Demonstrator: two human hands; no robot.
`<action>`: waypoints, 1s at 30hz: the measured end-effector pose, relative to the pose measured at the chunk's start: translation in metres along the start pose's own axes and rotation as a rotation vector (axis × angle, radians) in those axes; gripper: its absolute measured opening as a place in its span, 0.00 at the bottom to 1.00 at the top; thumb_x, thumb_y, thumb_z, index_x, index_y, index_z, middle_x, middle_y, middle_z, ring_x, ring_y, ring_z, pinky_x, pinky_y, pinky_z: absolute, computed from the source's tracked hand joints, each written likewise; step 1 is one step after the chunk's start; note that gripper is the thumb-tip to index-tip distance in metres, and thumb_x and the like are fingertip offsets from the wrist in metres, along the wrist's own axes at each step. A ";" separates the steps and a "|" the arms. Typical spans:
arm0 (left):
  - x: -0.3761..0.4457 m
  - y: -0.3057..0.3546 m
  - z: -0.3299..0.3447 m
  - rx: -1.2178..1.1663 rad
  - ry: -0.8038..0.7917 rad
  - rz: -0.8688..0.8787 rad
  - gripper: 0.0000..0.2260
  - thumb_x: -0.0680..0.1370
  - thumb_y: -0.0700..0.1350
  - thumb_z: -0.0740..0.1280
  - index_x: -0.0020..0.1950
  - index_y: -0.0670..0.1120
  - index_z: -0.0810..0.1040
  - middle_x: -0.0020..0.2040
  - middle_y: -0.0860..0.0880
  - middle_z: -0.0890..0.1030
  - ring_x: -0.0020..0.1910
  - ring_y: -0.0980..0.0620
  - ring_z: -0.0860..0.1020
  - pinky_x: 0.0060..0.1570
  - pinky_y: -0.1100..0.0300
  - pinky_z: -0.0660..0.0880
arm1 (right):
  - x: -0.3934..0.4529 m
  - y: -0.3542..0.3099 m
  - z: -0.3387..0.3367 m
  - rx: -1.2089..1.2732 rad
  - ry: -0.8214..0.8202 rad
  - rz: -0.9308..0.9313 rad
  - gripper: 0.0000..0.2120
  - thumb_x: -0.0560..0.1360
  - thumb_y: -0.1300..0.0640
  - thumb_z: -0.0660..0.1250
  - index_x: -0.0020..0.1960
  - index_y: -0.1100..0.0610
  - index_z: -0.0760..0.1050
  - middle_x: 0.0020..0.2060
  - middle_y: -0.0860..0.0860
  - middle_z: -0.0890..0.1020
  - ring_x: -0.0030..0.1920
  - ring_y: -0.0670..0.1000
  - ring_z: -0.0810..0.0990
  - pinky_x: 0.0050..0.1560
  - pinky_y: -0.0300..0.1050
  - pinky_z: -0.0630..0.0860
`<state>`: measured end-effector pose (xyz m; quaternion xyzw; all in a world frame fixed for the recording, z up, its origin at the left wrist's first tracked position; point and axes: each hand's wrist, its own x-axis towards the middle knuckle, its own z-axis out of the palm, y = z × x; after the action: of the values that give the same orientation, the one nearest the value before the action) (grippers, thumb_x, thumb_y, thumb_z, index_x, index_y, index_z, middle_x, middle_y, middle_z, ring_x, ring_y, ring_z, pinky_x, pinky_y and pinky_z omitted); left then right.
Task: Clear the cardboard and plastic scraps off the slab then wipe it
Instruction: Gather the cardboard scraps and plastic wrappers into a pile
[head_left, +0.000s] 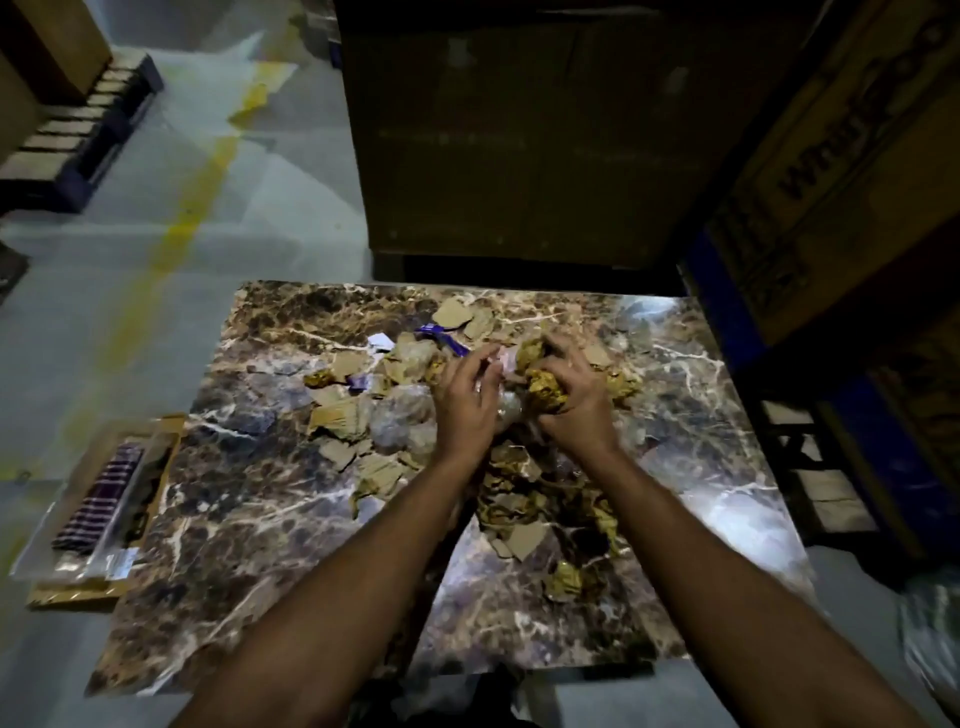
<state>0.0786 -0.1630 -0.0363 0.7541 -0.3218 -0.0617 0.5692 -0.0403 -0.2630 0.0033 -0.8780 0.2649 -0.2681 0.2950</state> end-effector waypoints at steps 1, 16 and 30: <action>-0.005 -0.007 0.011 0.019 -0.031 -0.059 0.14 0.84 0.50 0.63 0.67 0.48 0.79 0.61 0.46 0.79 0.58 0.53 0.76 0.53 0.59 0.74 | -0.006 0.007 0.007 0.005 -0.046 0.050 0.20 0.66 0.61 0.77 0.58 0.54 0.82 0.74 0.52 0.71 0.73 0.48 0.65 0.71 0.44 0.66; -0.024 -0.037 0.033 -0.229 -0.068 -0.387 0.20 0.82 0.58 0.61 0.69 0.50 0.75 0.68 0.50 0.77 0.63 0.57 0.77 0.55 0.73 0.72 | -0.031 0.044 0.053 0.050 -0.343 0.030 0.36 0.72 0.31 0.67 0.72 0.21 0.50 0.80 0.36 0.45 0.81 0.53 0.47 0.75 0.69 0.45; -0.033 -0.018 0.031 0.230 -0.275 -0.218 0.34 0.71 0.71 0.63 0.74 0.75 0.54 0.78 0.52 0.65 0.74 0.42 0.64 0.69 0.36 0.66 | -0.024 0.053 0.055 -0.050 -0.594 0.083 0.62 0.61 0.38 0.79 0.78 0.33 0.36 0.81 0.44 0.40 0.81 0.52 0.40 0.79 0.66 0.42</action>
<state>0.0461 -0.1678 -0.0722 0.8288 -0.3179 -0.1881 0.4202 -0.0391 -0.2637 -0.0771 -0.9134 0.2092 0.0192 0.3486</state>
